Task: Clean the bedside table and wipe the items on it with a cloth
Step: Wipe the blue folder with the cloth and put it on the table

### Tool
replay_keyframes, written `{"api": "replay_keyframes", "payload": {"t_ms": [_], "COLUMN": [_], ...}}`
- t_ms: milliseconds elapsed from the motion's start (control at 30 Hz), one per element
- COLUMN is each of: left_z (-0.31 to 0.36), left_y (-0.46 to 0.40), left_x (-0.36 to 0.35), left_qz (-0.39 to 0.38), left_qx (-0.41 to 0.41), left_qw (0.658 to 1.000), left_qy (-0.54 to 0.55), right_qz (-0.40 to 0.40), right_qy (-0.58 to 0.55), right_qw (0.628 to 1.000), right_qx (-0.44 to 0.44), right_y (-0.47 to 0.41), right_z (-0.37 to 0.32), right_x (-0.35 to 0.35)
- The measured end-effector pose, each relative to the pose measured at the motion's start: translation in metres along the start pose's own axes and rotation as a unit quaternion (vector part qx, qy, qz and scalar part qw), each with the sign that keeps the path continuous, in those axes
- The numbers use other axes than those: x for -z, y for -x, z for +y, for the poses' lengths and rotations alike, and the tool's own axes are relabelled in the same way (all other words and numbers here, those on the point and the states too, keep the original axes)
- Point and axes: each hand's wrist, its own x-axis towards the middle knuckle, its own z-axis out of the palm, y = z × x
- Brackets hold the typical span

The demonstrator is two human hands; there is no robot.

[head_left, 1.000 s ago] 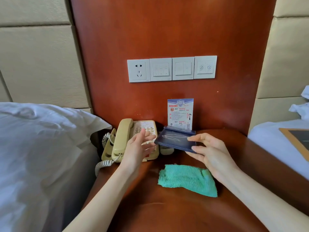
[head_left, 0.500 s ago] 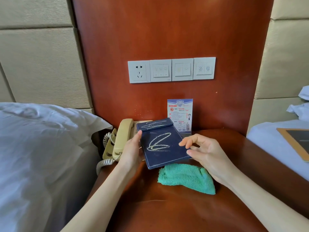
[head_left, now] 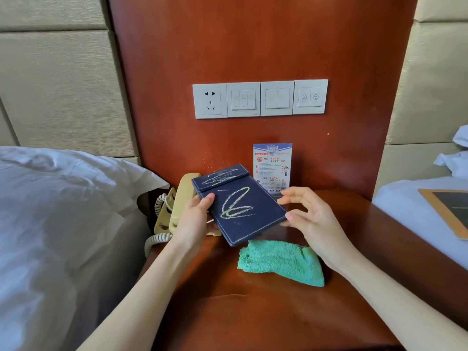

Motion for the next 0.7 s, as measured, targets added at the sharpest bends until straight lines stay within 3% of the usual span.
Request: {"api": "replay_keyframes", "payload": {"t_ms": [133, 233, 367, 433, 700], "left_z": [0.003, 0.005, 0.003, 0.001, 0.000], "left_y": [-0.002, -0.007, -0.012, -0.013, -0.011], "left_x": [0.005, 0.012, 0.016, 0.016, 0.012], "left_qz": [0.078, 0.121, 0.146, 0.138, 0.139], "left_qx": [-0.014, -0.019, -0.014, -0.017, -0.012], "left_qw": [0.996, 0.987, 0.983, 0.984, 0.986], "left_qy": [0.051, 0.104, 0.114, 0.111, 0.093], "right_qz": [-0.029, -0.099, -0.261, -0.295, -0.214], "right_qy": [0.133, 0.202, 0.313, 0.347, 0.317], "right_qw": [0.990, 0.974, 0.912, 0.890, 0.924], "right_qx": [0.021, 0.037, 0.041, 0.033, -0.003], "right_y": [0.002, 0.004, 0.009, 0.011, 0.008], "right_z": [0.004, 0.007, 0.014, 0.016, 0.017], "right_x": [-0.002, -0.004, -0.004, -0.004, -0.001]}}
